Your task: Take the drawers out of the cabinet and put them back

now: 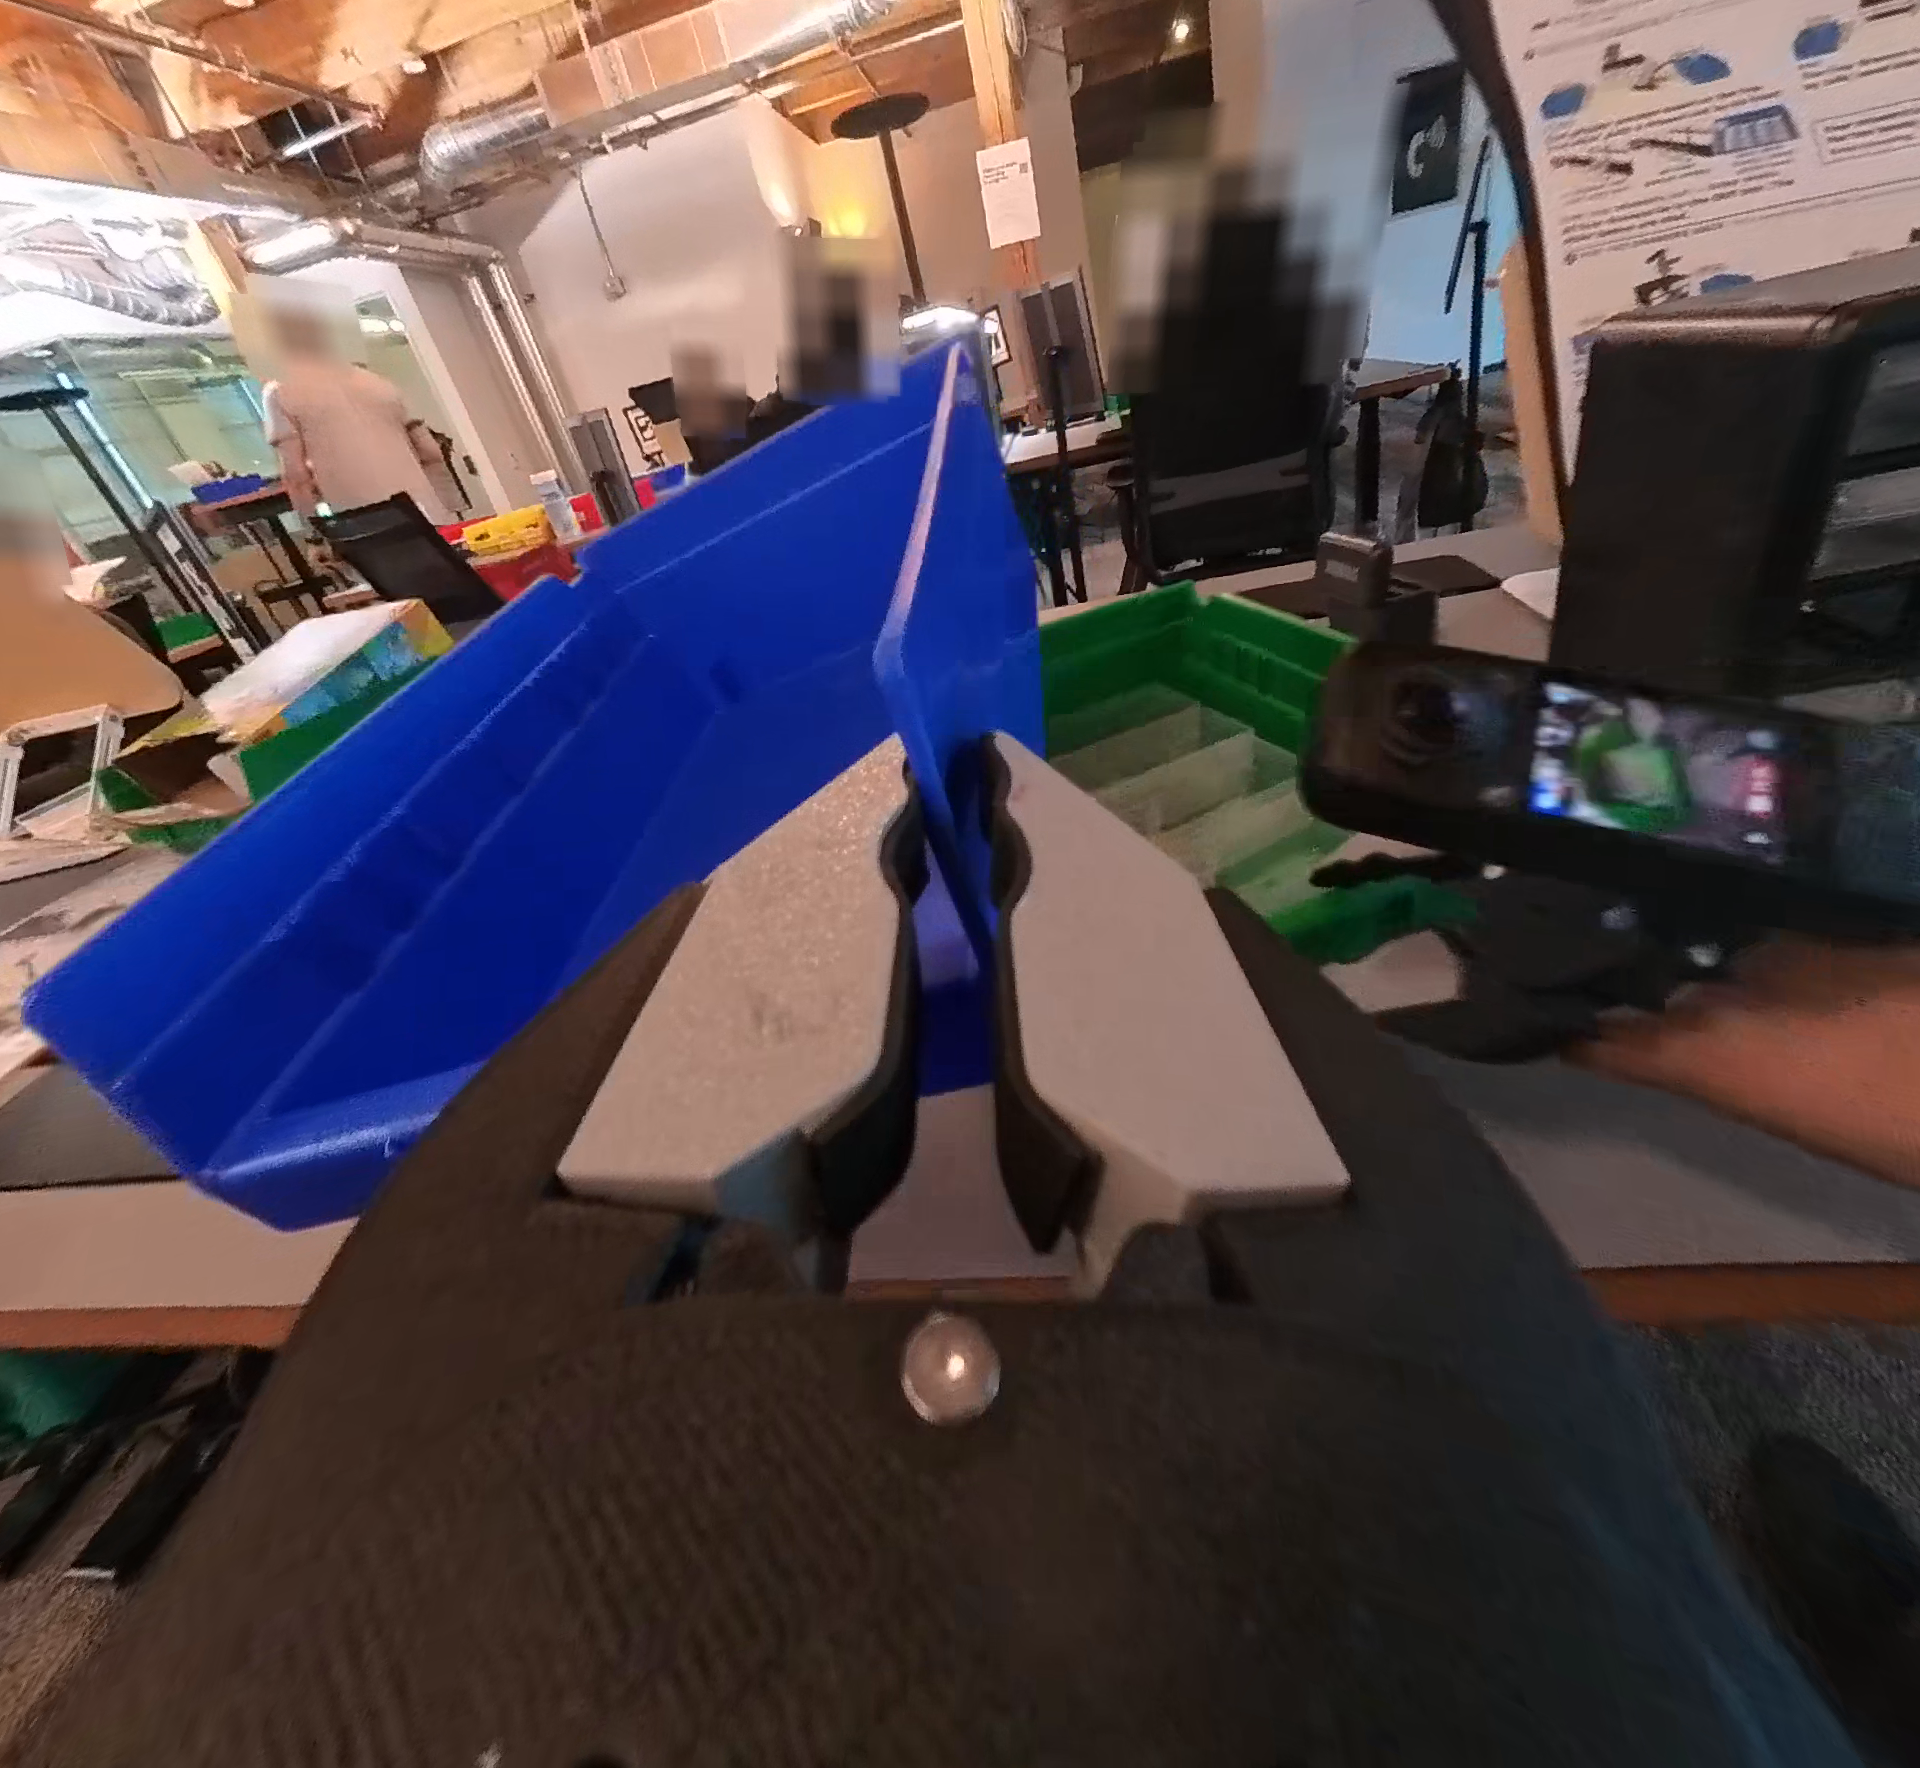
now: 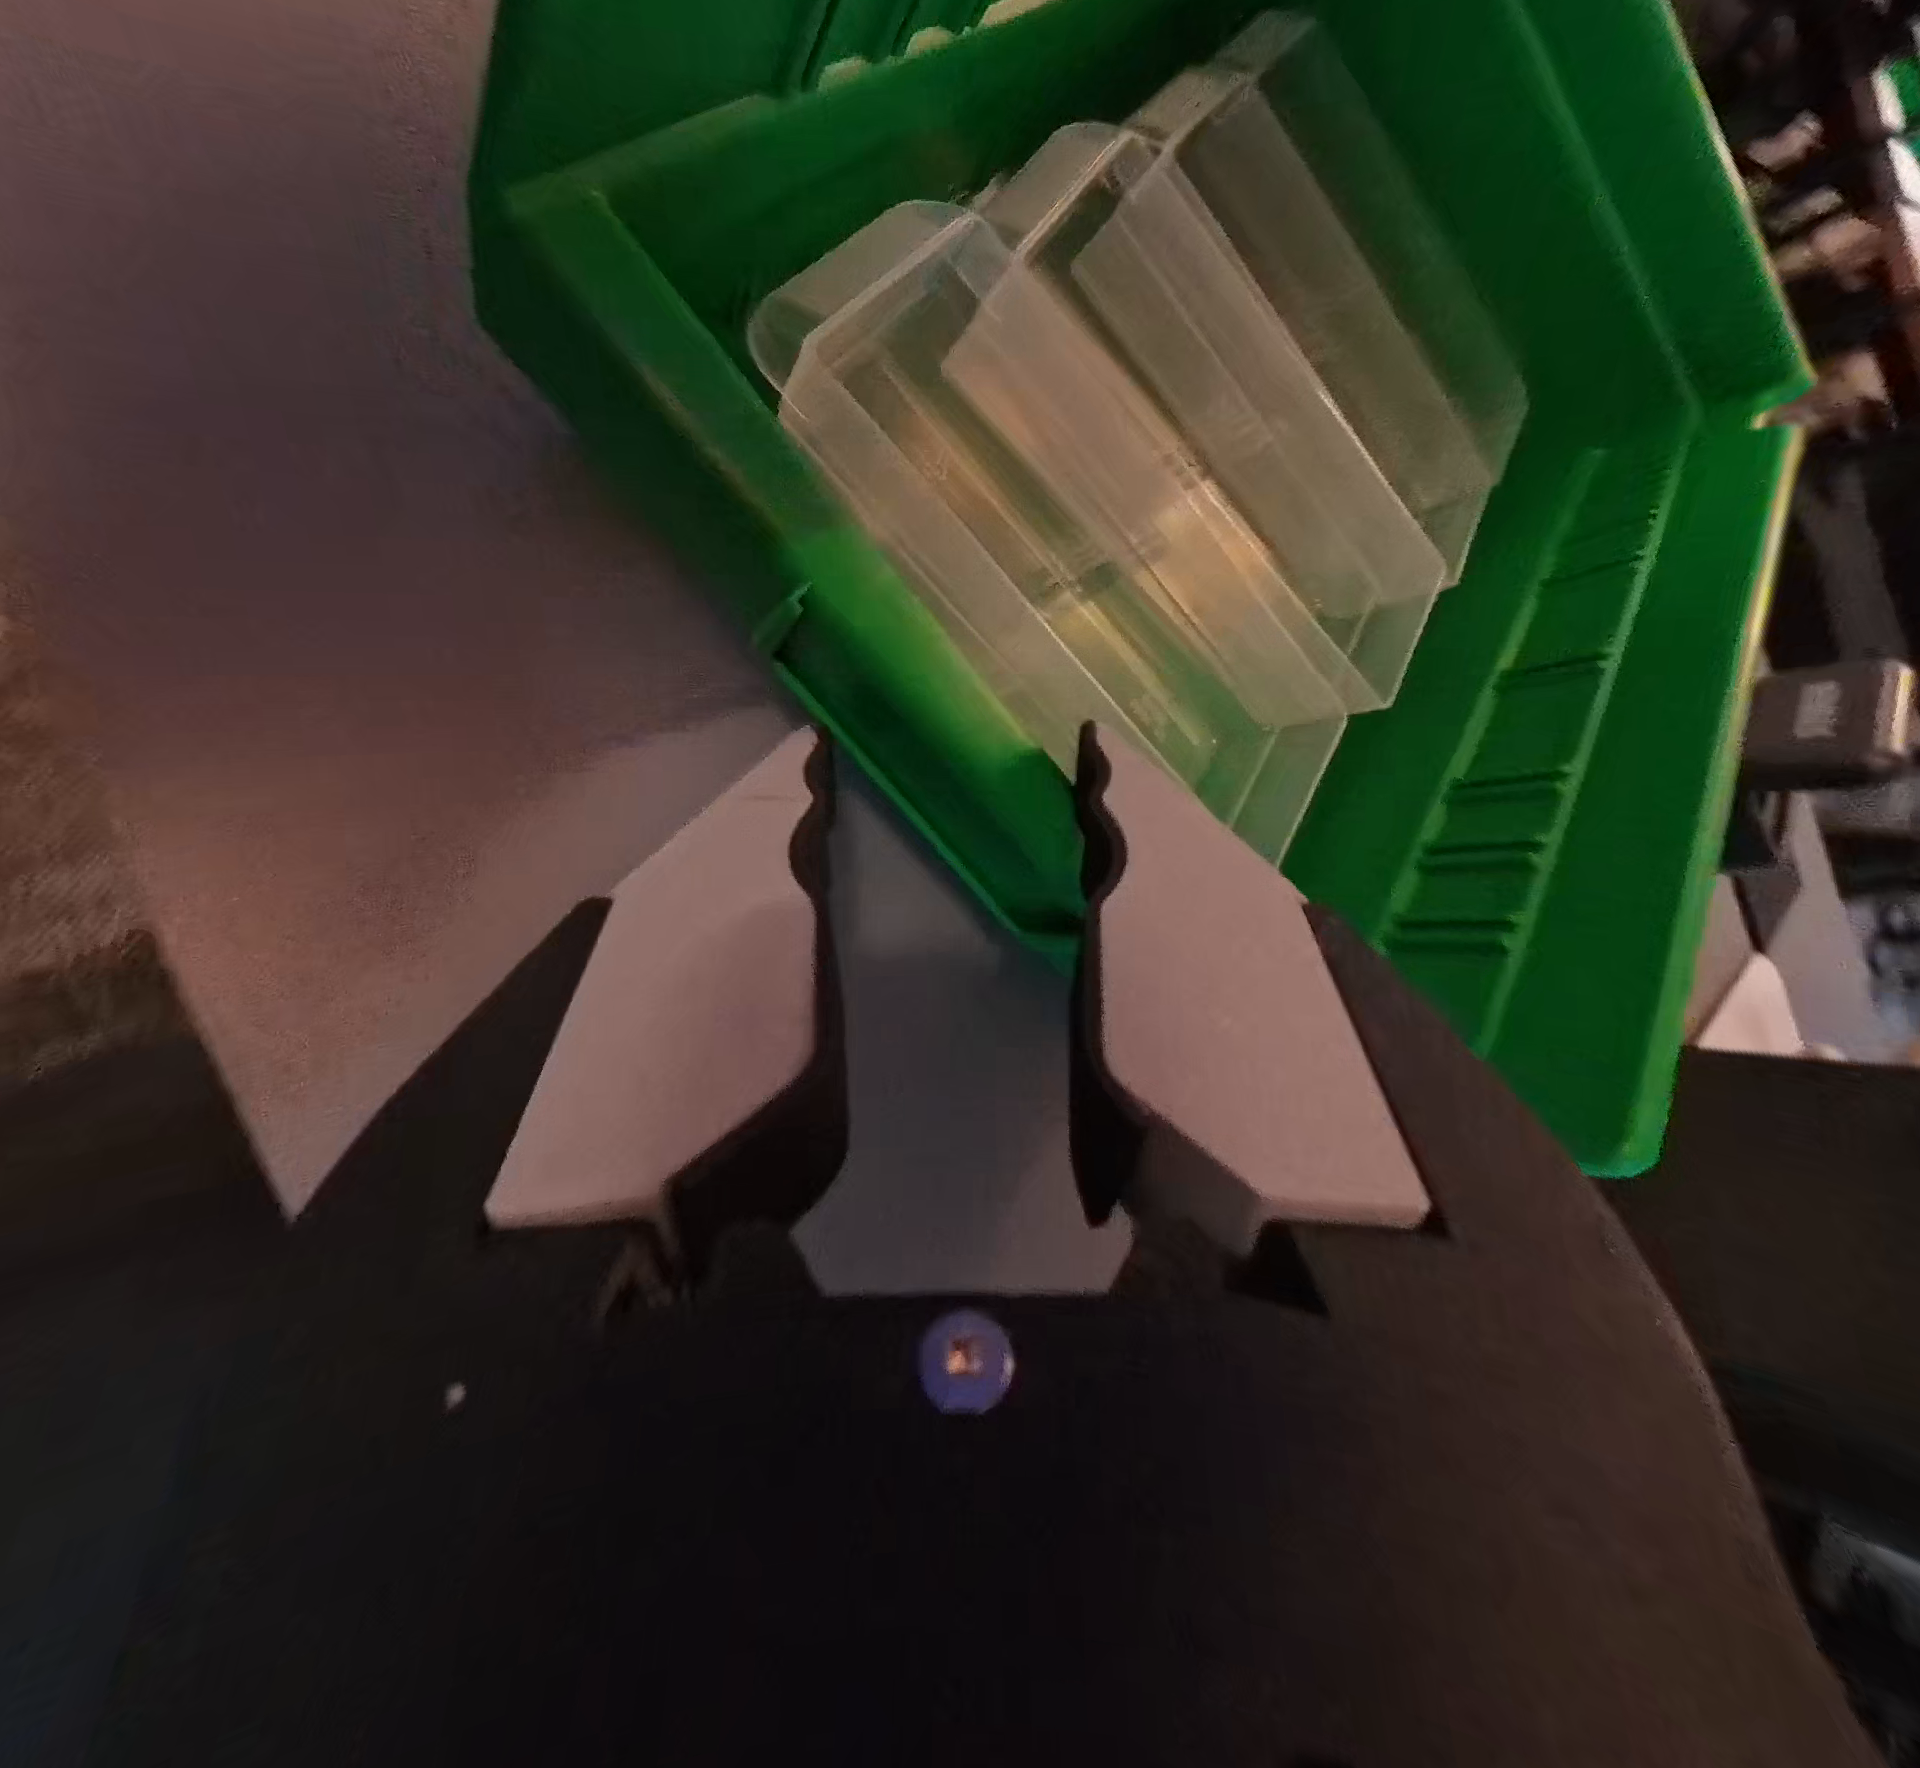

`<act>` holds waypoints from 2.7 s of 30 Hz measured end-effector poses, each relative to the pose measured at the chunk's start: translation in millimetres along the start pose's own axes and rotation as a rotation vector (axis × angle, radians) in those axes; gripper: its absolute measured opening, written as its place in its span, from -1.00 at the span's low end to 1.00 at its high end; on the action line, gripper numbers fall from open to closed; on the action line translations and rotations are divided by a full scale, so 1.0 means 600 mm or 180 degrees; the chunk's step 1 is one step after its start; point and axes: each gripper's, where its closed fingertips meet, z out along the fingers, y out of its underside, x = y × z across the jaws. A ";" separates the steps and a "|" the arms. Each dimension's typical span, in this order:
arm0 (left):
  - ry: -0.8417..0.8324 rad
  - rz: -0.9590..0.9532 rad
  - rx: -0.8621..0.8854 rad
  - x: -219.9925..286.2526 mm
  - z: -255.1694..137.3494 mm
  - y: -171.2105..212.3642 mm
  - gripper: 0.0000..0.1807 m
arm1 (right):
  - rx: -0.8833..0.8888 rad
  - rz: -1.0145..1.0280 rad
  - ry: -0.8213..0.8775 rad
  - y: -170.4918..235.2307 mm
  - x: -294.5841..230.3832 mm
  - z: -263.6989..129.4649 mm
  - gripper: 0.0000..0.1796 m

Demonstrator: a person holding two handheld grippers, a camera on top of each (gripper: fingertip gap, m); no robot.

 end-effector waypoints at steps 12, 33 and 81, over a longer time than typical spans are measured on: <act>0.0439 -0.0178 0.0296 0.028 -0.030 -0.047 -0.97 | 0.0841 0.0703 -0.0440 0.151 0.051 -0.289 -0.30; 0.3782 0.0189 0.0795 0.833 -0.219 -0.187 -0.95 | 0.0828 0.2600 0.1315 0.732 0.363 -0.816 -0.34; 0.1102 -0.0059 -0.0903 0.407 0.199 0.109 -0.25 | -0.0021 0.2576 0.1365 0.715 0.365 -0.550 -0.15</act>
